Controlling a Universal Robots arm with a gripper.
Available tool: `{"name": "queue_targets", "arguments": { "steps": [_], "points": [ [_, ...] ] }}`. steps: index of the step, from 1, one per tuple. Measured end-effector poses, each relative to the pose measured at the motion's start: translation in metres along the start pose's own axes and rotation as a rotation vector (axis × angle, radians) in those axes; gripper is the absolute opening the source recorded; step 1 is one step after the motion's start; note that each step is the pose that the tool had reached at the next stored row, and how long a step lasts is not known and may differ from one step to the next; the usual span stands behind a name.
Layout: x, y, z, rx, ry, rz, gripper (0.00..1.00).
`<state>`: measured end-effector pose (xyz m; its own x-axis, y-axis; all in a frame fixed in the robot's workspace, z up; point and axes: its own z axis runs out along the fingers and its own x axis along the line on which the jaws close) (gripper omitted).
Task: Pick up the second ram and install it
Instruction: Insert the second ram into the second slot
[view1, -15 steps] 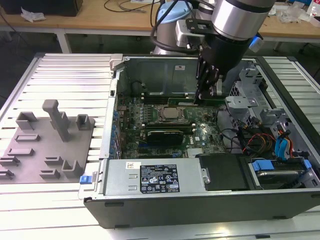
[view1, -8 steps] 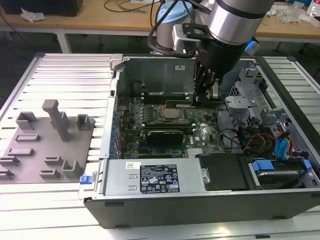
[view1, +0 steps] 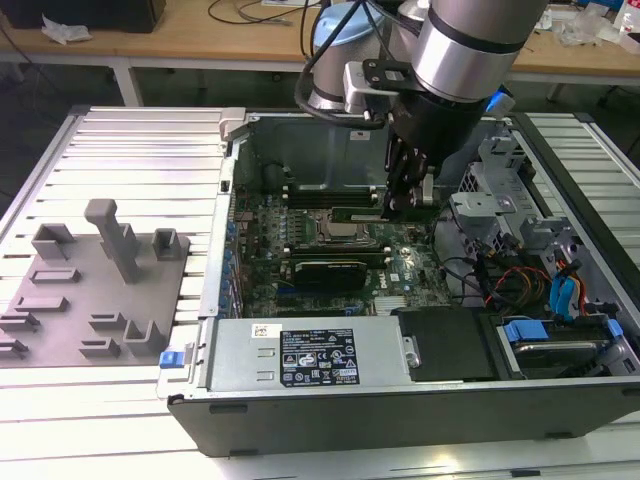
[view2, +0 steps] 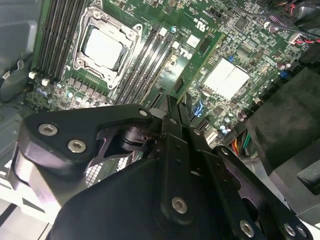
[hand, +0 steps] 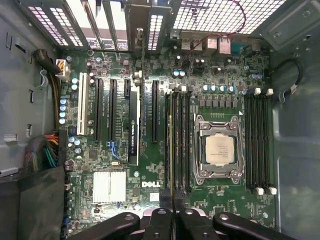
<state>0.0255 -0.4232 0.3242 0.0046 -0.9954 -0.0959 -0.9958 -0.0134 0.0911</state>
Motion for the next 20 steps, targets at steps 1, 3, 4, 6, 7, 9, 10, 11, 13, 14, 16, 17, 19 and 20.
{"name": "queue_targets", "arguments": {
  "steps": [1, 3, 4, 6, 7, 9, 10, 11, 13, 14, 16, 17, 19, 20],
  "points": [
    [0.0001, -0.0001, 0.0015, 0.0, 0.0, 0.0, 0.13],
    [0.0006, -0.0005, 0.0061, 0.0, 0.0, 0.0, 0.13],
    [0.0007, -0.0007, 0.0073, 0.0, 0.0, 0.0, 0.13],
    [0.001, -0.0009, 0.01, 0.0, 0.0, 0.0, 0.13],
    [0.0011, -0.0011, 0.0115, 0.0, 0.0001, 0.0, 0.13],
    [0.0014, -0.0013, 0.0141, 0.0, 0.0, 0.0, 0.13],
    [0.0014, -0.0013, 0.0149, 0.0, 0.0, 0.0, 0.13],
    [0.0015, -0.0015, 0.0161, 0.0, 0.0, 0.0, 0.13],
    [0.0017, -0.0016, 0.0174, 0.0, 0.0, 0.0, 0.13],
    [0.0018, -0.0017, 0.0187, 0.0, 0.0, 0.0, 0.13],
    [0.0021, -0.002, 0.0214, 0.0, 0.0, 0.0, 0.13],
    [0.0022, -0.002, 0.0221, 0.0, 0.0, 0.0, 0.13],
    [0.0023, -0.0022, 0.0237, 0.0, -0.0001, 0.0, 0.13],
    [0.0024, -0.0019, 0.0249, 0.0001, 0.0, 0.0, 0.13]
  ]
}}
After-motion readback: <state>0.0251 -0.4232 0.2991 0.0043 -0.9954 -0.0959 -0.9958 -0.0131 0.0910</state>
